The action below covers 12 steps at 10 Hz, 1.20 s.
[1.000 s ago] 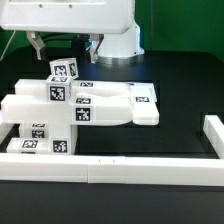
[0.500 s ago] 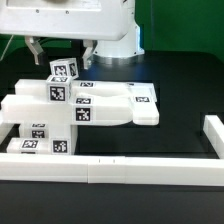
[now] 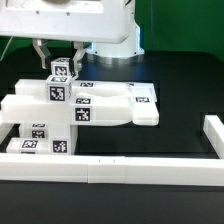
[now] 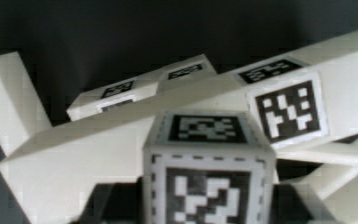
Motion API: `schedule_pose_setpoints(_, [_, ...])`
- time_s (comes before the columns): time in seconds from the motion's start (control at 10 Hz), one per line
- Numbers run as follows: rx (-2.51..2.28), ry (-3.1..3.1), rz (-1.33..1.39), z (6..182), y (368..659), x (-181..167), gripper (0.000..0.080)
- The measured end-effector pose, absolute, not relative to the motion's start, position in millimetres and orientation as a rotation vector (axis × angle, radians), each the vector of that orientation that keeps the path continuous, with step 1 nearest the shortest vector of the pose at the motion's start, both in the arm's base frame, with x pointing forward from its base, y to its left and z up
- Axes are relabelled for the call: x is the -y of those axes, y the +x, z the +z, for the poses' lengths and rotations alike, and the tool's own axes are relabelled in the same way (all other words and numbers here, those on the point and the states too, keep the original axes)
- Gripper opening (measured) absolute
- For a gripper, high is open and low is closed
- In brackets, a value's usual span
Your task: Assemble chair
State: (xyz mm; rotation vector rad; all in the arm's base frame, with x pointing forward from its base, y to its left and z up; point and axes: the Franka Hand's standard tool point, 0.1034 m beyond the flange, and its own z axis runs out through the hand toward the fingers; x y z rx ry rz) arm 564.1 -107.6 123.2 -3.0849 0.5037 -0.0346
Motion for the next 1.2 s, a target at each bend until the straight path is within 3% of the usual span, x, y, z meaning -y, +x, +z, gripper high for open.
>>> schedule_pose_setpoints(0.2, [-0.513,-3.083,-0.034,123.0,564.0,107.9,0.0284])
schedule_pose_setpoints(0.6, [-1.152,-2.89,0.033,122.4,558.5,114.7,0.0285])
schedule_pose_setpoints(1.2, [-1.66,-2.631,0.031,122.0,560.3,112.8,0.0285])
